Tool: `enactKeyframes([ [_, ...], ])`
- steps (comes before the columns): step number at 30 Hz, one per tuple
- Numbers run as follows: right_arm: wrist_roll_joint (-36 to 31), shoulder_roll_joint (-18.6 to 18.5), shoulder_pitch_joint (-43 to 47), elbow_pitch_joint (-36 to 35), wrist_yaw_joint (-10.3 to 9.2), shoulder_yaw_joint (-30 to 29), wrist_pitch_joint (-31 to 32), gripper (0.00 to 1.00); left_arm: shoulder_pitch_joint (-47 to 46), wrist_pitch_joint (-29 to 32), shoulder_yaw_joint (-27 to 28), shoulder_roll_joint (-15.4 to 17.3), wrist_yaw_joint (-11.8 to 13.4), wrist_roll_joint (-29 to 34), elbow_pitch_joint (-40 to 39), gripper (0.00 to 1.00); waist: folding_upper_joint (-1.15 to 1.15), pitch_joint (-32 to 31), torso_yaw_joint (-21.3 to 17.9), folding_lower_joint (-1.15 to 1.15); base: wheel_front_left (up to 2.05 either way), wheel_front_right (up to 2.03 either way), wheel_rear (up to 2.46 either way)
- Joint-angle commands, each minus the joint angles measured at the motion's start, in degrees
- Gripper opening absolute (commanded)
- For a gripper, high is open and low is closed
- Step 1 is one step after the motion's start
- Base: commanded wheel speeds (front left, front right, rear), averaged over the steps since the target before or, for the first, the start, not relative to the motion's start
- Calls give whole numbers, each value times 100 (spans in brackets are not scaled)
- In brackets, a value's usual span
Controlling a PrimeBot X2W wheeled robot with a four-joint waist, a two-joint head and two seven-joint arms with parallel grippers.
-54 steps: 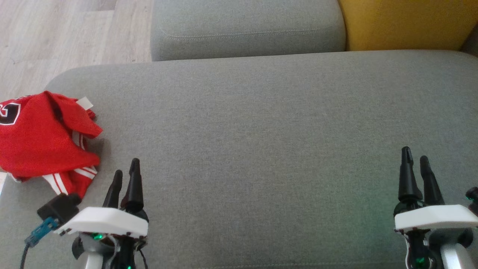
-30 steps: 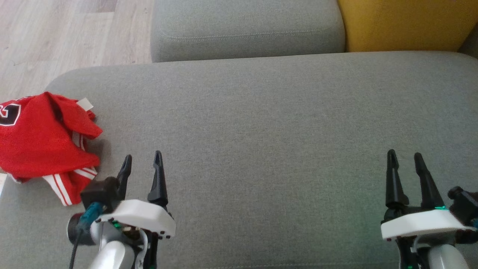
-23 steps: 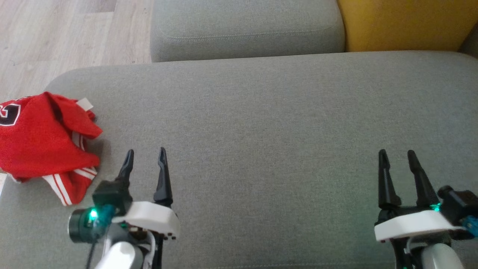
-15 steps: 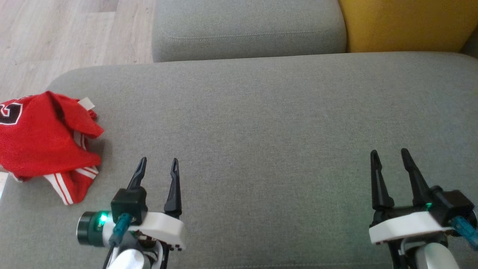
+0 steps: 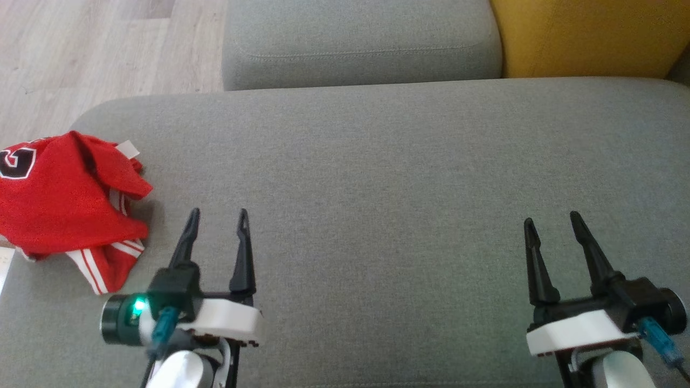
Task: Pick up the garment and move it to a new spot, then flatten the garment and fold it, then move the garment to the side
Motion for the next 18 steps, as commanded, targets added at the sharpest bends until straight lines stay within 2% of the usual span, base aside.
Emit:
enactKeyframes([
  [1,-85,-54,-45,-231,-4,98,-82,100,-167,-70,283,4,12,102,-254,100,0,-3,4,0,0,0,0],
  [6,106,-56,16,-181,-4,-26,-166,100,106,-153,707,-237,-281,350,-264,100,0,-23,24,0,0,0,0],
  [13,443,-57,104,230,-4,-54,-239,100,266,-226,805,-431,-957,841,270,100,0,-55,40,0,0,0,0],
  [18,975,-57,76,534,-4,56,-239,100,259,-226,935,-599,-1160,1014,443,100,0,-64,29,0,0,0,0],
])
